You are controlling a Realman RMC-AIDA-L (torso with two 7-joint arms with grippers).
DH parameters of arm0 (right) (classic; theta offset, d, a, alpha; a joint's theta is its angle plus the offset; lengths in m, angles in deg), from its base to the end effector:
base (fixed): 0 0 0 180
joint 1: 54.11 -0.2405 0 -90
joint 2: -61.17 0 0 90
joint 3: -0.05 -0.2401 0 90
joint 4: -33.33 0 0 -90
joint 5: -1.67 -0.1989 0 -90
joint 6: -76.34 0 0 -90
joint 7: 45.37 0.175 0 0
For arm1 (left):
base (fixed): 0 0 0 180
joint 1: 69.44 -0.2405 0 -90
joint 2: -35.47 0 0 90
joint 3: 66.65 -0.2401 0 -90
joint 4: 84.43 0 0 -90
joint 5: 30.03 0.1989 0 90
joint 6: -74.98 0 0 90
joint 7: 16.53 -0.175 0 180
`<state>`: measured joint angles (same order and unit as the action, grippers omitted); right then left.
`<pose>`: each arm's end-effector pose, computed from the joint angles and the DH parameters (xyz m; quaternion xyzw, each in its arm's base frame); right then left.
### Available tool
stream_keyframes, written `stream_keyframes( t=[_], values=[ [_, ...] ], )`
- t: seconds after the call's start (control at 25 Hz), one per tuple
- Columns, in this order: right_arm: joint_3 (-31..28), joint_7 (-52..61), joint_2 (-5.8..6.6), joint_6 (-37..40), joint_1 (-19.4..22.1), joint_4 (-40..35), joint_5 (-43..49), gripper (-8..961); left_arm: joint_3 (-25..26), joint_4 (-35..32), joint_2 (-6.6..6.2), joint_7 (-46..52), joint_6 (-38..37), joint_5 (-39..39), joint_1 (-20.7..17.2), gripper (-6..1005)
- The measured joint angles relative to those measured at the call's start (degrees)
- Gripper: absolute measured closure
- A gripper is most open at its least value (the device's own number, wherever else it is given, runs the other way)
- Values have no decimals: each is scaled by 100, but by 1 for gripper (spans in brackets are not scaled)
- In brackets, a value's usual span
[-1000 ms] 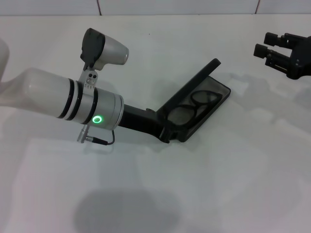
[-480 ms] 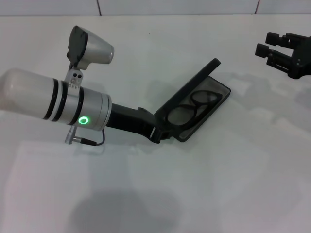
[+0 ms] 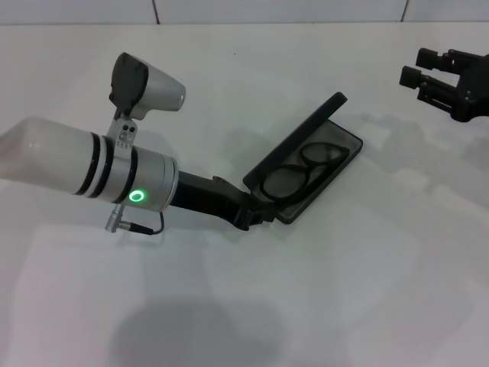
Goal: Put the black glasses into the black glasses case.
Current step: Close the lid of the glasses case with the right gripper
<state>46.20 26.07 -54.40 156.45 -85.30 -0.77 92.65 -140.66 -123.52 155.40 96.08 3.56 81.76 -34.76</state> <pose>0.2103 0.3731 0.0209 -0.8943 0.1661 0.3309 0.2513 -0.2058 0.3258 -0.0987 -0.9303 -0.3561 -0.0789 0.0385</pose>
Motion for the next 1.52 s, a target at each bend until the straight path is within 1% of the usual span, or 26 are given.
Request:
stream_keyframes(
  t=[0.36,0.6,0.72,0.96,1.08,1.16,1.2,1.24,1.28,1.32,1.4,1.44,1.48,1.52],
  values=[
    [0,-69,-1,-5,-5,118,-66,576,-51,96,37,-43,136,-59,69,984],
    [0,-98,-1,-4,10,158,-119,583,-589,239,25,-94,441,-509,173,985],
    [0,-111,-3,12,5,213,-120,587,-705,289,33,-94,544,-555,240,985],
    [0,-118,0,35,31,242,-126,594,-706,263,8,-113,476,-653,212,985],
    [9,-115,11,48,45,242,-127,598,-653,231,-9,-166,199,-661,173,985],
    [25,-100,29,67,46,240,-119,600,-456,183,-20,-317,-203,-686,98,985],
    [32,-90,42,87,46,240,-108,601,-235,165,-21,-441,-459,-706,48,985],
    [32,-90,42,87,46,240,-108,602,-235,165,-21,-441,-459,-706,48,985],
    [33,-83,71,130,47,238,-100,604,-29,156,-23,-578,-713,-722,-2,985],
    [44,-18,178,276,66,237,-87,605,495,161,-24,-869,-1164,-772,-94,985],
    [53,78,250,359,103,242,-81,607,996,215,-38,-1202,-1565,-837,-193,985],
    [56,123,284,393,136,253,-58,608,996,215,-38,-1202,-1565,-837,-193,985],
    [60,136,292,405,149,259,-43,610,1423,270,-59,-1534,-1877,-875,-300,985],
    [62,158,308,430,162,269,13,611,1563,281,-64,-1659,-1970,-876,-358,985]
  ],
)
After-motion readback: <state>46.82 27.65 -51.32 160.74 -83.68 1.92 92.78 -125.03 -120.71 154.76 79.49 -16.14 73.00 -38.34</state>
